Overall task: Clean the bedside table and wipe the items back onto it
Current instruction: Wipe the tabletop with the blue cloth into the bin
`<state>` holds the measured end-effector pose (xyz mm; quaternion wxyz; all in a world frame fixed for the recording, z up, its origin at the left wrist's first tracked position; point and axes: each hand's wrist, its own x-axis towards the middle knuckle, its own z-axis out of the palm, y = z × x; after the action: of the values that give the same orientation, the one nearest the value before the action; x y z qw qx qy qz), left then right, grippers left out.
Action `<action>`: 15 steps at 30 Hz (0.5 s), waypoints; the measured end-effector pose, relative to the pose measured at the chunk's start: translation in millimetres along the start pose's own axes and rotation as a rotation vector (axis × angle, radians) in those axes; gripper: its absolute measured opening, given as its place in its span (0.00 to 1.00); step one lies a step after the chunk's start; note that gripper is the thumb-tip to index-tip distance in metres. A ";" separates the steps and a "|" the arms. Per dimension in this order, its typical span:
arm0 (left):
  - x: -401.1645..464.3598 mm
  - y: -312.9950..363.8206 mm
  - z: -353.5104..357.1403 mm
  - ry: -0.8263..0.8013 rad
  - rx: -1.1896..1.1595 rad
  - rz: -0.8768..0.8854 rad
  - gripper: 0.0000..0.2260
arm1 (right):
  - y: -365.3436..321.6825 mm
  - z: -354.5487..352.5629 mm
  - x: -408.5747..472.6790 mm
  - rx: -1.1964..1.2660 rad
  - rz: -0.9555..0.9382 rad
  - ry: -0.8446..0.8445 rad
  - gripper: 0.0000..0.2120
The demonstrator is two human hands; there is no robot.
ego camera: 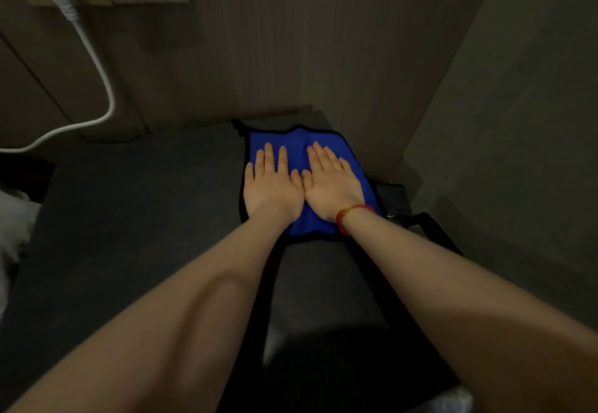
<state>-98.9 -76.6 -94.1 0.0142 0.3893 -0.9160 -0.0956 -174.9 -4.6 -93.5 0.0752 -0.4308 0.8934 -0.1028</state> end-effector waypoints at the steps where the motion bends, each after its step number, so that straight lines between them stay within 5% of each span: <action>1: 15.1 -0.1 -1.1 0.003 0.003 -0.001 0.25 | 1.4 -0.8 14.7 -0.006 0.003 0.001 0.26; 15: 60.0 4.7 -2.5 0.002 0.027 -0.009 0.25 | 12.4 -3.2 67.8 -0.030 -0.016 0.005 0.26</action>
<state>-143.8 -116.8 -93.7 0.0097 0.3936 -0.9155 -0.0831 -226.8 -49.9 -96.6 0.0657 -0.4389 0.8915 -0.0909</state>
